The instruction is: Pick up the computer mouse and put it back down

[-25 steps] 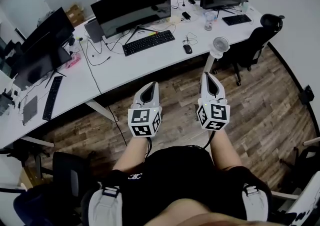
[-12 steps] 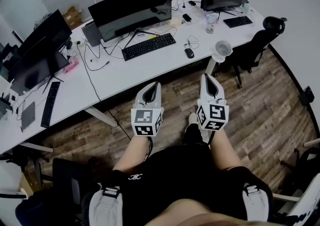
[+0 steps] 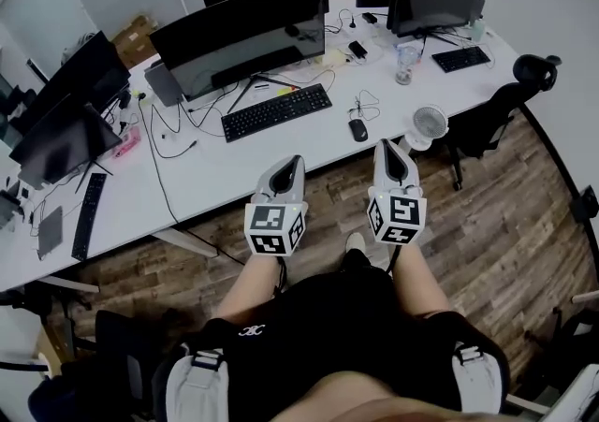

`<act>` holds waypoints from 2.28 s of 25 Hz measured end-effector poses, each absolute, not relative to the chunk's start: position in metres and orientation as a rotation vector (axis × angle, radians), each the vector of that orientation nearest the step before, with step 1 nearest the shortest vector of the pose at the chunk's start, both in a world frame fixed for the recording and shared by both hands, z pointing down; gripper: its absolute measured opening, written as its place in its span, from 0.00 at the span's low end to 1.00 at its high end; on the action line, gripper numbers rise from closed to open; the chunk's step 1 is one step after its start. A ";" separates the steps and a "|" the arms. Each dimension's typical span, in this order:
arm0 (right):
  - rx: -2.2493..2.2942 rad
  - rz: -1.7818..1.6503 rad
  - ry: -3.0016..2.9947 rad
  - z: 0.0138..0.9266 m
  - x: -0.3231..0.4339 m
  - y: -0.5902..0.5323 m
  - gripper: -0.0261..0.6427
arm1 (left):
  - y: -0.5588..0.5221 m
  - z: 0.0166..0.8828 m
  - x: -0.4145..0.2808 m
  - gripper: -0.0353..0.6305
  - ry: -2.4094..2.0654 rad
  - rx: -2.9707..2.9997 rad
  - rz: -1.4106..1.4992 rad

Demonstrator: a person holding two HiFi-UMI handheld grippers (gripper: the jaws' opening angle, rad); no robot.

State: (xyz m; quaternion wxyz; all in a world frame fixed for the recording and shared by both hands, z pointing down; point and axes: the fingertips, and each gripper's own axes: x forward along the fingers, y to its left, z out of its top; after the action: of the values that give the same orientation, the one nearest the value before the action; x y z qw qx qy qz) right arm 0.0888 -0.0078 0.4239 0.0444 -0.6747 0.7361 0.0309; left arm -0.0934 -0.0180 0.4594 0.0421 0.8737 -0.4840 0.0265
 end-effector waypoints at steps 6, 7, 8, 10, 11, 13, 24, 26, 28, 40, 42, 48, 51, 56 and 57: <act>-2.032 0.093 2.281 0.406 0.124 -0.105 0.04 | -0.105 0.442 -0.064 0.13 -1.538 2.632 0.057; -2.028 0.088 2.286 0.404 0.130 -0.120 0.04 | -0.119 0.440 -0.060 0.13 -1.544 2.627 0.056; -2.022 0.086 2.293 0.403 0.134 -0.134 0.04 | -0.133 0.439 -0.054 0.13 -1.547 2.624 0.057; -1.999 0.086 2.315 0.402 0.143 -0.161 0.04 | -0.159 0.438 -0.042 0.13 -1.551 2.623 0.060; -1.984 0.088 2.324 0.401 0.147 -0.174 0.04 | -0.171 0.438 -0.035 0.13 -1.554 2.624 0.063; -1.962 0.085 2.332 0.401 0.158 -0.198 0.04 | -0.193 0.439 -0.022 0.13 -1.560 2.627 0.073; -1.965 0.091 2.349 0.408 0.168 -0.281 0.06 | -0.270 0.459 -0.010 0.13 -1.534 2.568 0.123; -1.932 0.068 2.380 0.412 0.162 -0.291 0.15 | -0.280 0.460 -0.014 0.13 -1.529 2.565 0.136; -1.910 0.025 2.412 0.421 0.157 -0.300 0.22 | -0.288 0.462 -0.018 0.13 -1.531 2.562 0.146; -2.025 -0.316 2.581 0.552 0.138 -0.342 0.49 | -0.310 0.477 -0.044 0.13 -1.541 2.524 0.191; -2.059 -0.378 2.595 0.578 0.139 -0.343 0.49 | -0.310 0.478 -0.047 0.13 -1.546 2.521 0.201; -2.134 -0.554 2.666 0.650 0.141 -0.341 0.49 | -0.312 0.477 -0.057 0.13 -1.564 2.509 0.211; -2.191 -0.660 2.680 0.684 0.145 -0.333 0.49 | -0.313 0.479 -0.062 0.13 -1.571 2.498 0.218; -2.212 -0.822 2.726 0.729 0.148 -0.321 0.49 | -0.313 0.482 -0.065 0.13 -1.575 2.491 0.230; -2.215 -0.854 2.737 0.736 0.149 -0.318 0.49 | -0.313 0.483 -0.066 0.13 -1.575 2.489 0.235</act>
State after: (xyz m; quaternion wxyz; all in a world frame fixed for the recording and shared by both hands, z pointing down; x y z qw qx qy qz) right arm 0.1488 -0.3183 0.7357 -0.2384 -0.5938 0.7336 -0.2290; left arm -0.0658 -0.3130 0.4828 0.0931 0.8387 -0.5308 0.0790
